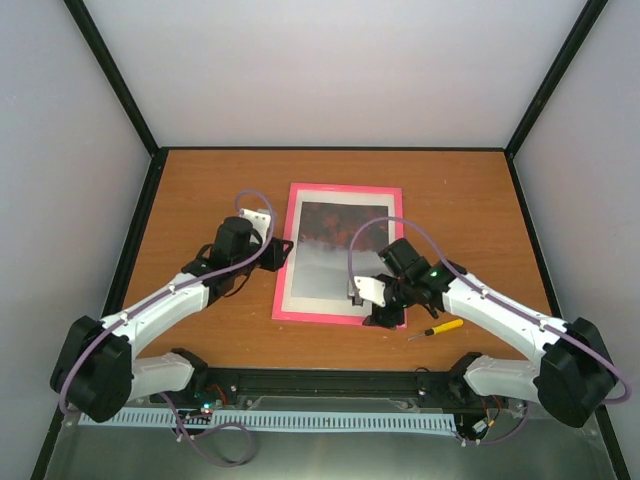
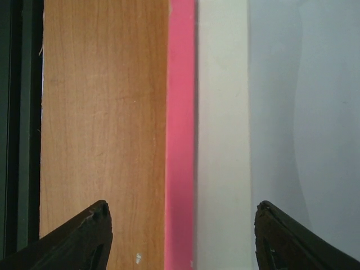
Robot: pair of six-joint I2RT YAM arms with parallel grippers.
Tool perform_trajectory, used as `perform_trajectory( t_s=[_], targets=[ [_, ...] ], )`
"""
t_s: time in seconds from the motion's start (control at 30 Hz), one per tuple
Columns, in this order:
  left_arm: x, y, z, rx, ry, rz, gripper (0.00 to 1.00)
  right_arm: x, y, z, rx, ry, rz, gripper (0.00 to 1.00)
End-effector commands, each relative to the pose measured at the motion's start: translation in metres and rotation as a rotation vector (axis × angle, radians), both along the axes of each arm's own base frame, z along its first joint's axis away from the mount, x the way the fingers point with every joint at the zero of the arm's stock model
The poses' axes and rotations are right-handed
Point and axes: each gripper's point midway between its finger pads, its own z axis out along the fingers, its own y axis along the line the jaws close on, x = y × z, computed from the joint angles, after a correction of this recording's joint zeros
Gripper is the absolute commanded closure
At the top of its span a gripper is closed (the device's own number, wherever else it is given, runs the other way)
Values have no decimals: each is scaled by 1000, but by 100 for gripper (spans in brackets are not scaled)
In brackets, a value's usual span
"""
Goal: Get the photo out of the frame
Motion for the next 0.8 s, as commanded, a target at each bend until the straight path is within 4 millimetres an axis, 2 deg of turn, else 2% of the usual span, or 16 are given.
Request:
perform_trajectory(
  t_s=[0.0,0.1,0.23,0.33,0.5,0.77],
  targets=[
    [-18,-16,16,-4,-54,-116,52,1,5,-19,-74,-88,50,33],
    [-26,-16,16,22,-42,-124,52,0,3,-30,-112,-102,43,33],
    [-36,-24,29,46,-59,-167,47,-4,-5,-42,-182,-98,54,37],
    [-44,-31,29,163,-76,-217,44,-3,-13,-50,-211,-118,48,39],
    [-53,-39,25,321,-72,-256,46,-10,-20,-56,-224,-113,43,46],
    [-64,-45,25,379,-81,-288,49,-12,-26,-67,-244,-108,37,55]
  ],
)
